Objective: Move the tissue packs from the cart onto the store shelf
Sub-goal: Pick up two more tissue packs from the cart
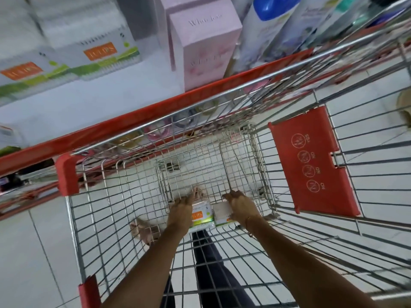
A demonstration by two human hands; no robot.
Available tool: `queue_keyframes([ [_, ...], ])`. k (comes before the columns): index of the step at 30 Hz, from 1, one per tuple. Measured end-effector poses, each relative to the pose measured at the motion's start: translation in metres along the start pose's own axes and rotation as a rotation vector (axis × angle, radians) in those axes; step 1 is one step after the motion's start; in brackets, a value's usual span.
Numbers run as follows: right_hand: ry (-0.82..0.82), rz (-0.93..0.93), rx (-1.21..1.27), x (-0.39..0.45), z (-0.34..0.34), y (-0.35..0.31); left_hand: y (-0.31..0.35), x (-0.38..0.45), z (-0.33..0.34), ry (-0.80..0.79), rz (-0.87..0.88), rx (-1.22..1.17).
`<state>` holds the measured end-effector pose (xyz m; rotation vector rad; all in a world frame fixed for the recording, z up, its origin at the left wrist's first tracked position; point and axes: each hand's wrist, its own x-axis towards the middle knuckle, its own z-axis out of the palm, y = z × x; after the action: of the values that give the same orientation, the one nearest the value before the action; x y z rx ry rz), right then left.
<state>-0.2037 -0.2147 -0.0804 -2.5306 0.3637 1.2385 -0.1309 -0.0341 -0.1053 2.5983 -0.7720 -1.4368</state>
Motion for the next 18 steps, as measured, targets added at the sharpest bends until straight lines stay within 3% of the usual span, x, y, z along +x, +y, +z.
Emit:
queue_keyframes([
  [7,-0.023,0.027,0.016,-0.009,-0.005,-0.003,0.002,-0.012,0.005,0.001,0.015,-0.091],
  [18,0.202,-0.013,0.116,-0.073,-0.089,-0.053,-0.031,-0.096,-0.101,0.283,-0.037,-0.144],
])
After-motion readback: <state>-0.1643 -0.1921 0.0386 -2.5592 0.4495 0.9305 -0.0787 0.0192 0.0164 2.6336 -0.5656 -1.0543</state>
